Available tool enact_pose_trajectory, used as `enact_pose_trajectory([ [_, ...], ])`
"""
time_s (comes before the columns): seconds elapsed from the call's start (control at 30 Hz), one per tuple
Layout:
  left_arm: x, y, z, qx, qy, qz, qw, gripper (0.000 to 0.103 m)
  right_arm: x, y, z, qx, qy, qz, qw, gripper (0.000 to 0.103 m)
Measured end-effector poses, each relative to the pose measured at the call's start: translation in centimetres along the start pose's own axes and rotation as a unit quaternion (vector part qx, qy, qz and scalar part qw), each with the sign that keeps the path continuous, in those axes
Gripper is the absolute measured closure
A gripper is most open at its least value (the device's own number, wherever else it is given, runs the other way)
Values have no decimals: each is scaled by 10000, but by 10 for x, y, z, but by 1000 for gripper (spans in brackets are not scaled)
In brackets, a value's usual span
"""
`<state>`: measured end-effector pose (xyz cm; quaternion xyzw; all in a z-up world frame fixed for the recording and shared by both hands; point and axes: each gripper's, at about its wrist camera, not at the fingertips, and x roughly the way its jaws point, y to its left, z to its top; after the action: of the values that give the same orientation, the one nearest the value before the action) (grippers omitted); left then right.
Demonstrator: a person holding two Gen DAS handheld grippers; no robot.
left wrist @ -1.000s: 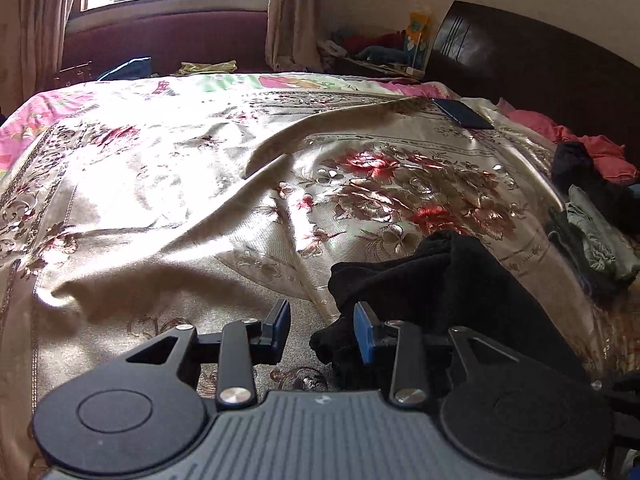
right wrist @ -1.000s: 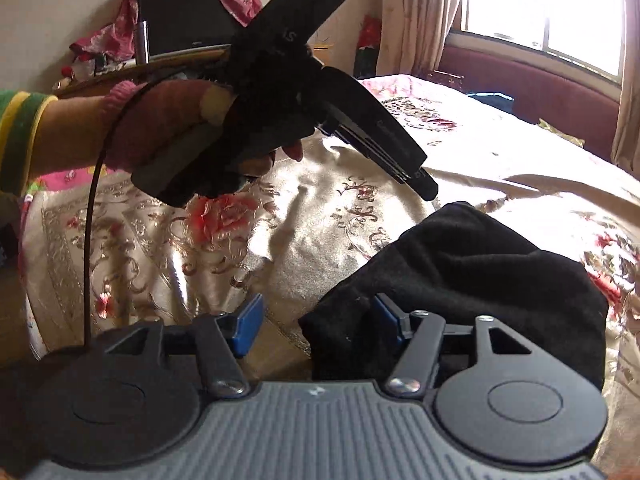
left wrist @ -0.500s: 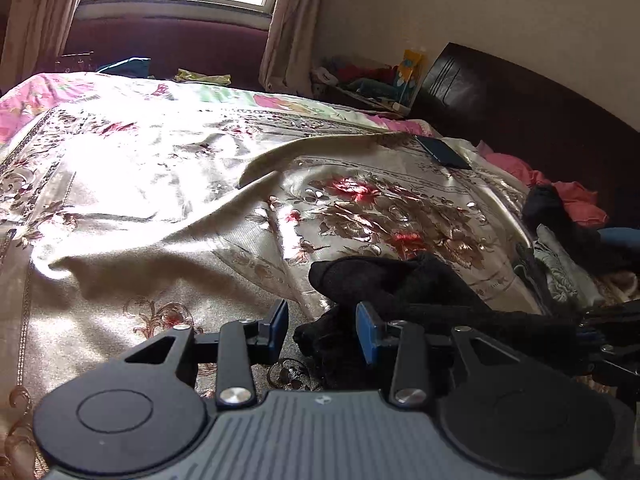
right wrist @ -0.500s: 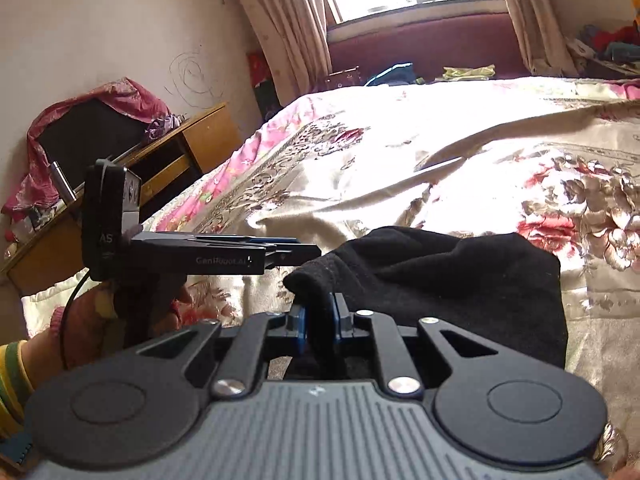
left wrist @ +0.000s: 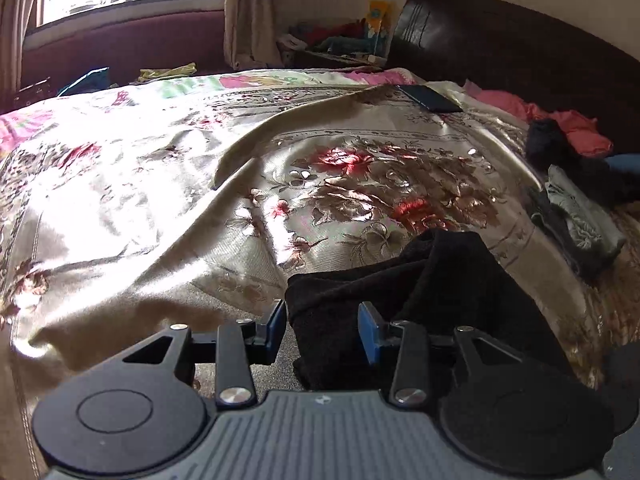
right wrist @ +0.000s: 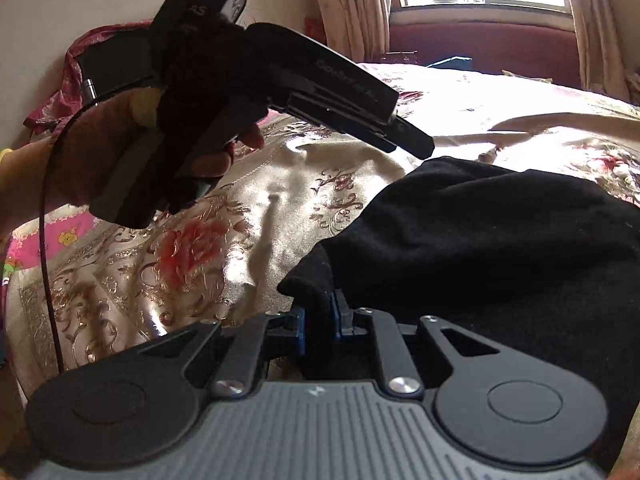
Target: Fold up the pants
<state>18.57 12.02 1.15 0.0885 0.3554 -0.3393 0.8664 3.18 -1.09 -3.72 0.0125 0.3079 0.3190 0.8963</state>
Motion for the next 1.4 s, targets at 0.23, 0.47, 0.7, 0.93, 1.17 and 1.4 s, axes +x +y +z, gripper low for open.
enact_pose_trajectory([
  [0.23, 38, -25, 29, 1537, 874, -183, 9841, 51, 3, -11, 2, 217, 24, 293, 9993, 89],
  [0.47, 65, -49, 37, 2501, 1319, -336, 9586, 73, 5, -14, 2, 286, 61, 392, 9988, 89],
  [0.7, 72, -32, 41, 1828, 1009, 79, 9779, 78, 7, -10, 1, 177, 75, 286, 9994, 89],
  [0.93, 49, 16, 26, -454, 533, -211, 9973, 77, 8, -7, 0, -62, 117, 272, 9995, 89],
  [1.17, 33, 2, 49, -289, 560, 97, 9980, 70, 6, -10, 2, -19, 97, 350, 9993, 87],
  [1.4, 53, -53, 64, 822, 766, -670, 9914, 60, 5, -15, 5, 127, 101, 479, 9987, 87],
])
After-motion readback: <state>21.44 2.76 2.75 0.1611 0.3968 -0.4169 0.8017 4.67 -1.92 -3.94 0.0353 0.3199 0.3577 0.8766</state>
